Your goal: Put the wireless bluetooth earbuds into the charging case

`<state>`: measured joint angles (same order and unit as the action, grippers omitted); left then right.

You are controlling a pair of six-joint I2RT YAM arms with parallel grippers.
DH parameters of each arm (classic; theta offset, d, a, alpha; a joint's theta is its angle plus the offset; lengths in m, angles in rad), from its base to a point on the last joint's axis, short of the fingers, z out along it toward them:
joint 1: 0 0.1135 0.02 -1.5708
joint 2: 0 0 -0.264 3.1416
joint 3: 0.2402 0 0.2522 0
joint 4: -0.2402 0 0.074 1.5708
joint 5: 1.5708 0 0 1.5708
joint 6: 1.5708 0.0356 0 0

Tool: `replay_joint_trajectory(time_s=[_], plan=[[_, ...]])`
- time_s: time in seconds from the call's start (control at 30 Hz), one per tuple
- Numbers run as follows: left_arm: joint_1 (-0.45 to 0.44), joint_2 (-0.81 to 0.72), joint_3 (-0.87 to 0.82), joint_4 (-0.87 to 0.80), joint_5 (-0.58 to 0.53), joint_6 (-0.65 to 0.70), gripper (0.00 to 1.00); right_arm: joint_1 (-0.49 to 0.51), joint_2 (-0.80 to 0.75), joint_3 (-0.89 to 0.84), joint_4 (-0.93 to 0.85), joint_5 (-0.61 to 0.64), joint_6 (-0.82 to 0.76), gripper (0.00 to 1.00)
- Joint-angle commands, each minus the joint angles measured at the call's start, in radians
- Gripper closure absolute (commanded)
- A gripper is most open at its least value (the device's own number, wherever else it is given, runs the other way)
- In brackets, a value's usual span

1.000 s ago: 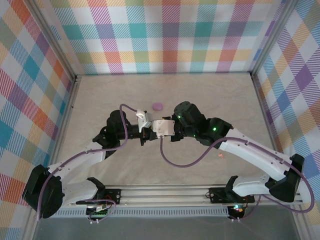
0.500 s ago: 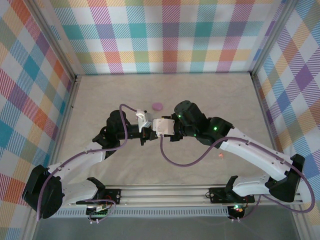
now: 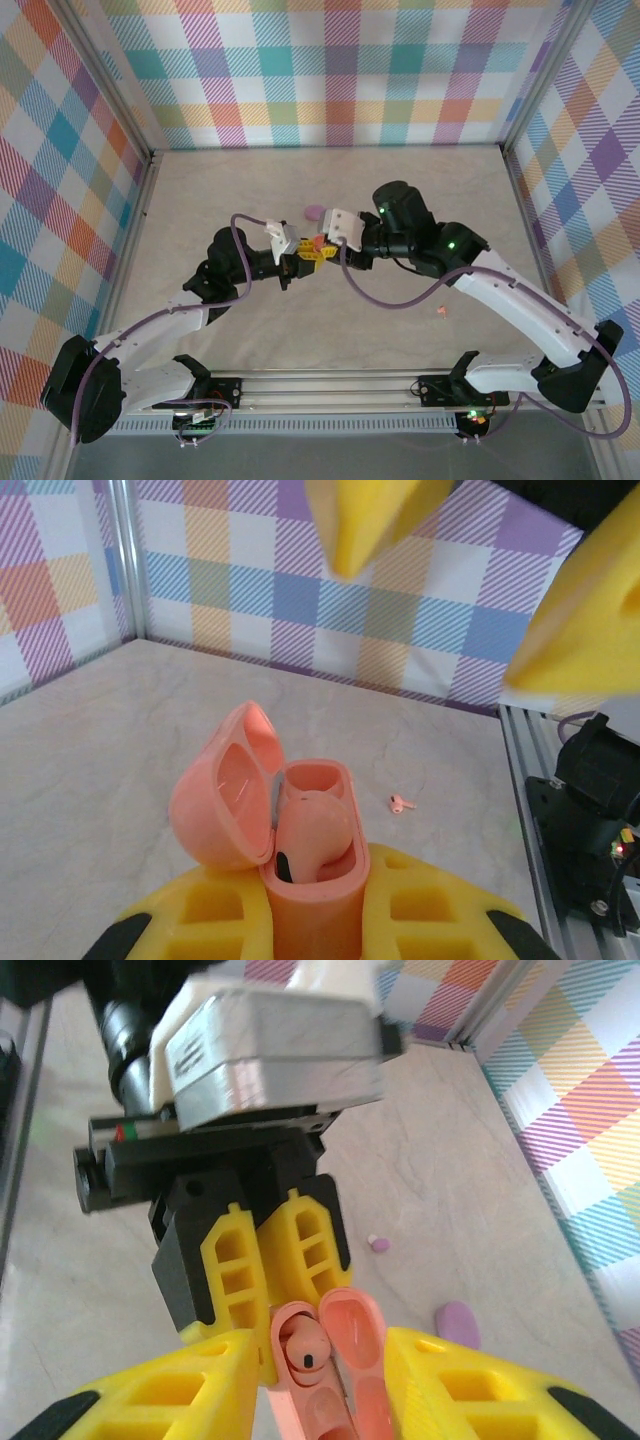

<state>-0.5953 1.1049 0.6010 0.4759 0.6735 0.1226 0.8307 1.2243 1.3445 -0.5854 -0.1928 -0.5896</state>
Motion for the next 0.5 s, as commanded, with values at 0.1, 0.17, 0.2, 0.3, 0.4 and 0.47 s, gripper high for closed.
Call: replay_joint_trajectory(time_s=[0.1,0.17,0.2,0.3,0.4,0.47], plan=[[-0.012,-0.037,-0.018,0.067,-0.032,-0.021,1.00,-0.097,-0.029,0.051,0.039,-0.199,0.224,0.63],[-0.012,-0.041,-0.020,0.060,-0.039,-0.021,1.00,-0.106,-0.017,0.060,0.030,-0.199,0.257,0.67],[-0.012,-0.043,-0.017,0.055,-0.043,-0.021,1.00,-0.105,-0.008,0.064,0.019,-0.201,0.266,0.69],[-0.012,-0.040,-0.015,0.052,-0.047,-0.021,1.00,-0.105,0.023,0.071,-0.001,-0.224,0.314,0.74],[-0.012,-0.030,-0.009,0.050,-0.045,-0.021,1.00,-0.106,0.052,0.067,-0.007,-0.261,0.356,0.79],[-0.012,-0.022,-0.003,0.051,-0.042,-0.021,1.00,-0.104,0.067,0.064,-0.006,-0.278,0.379,0.82]])
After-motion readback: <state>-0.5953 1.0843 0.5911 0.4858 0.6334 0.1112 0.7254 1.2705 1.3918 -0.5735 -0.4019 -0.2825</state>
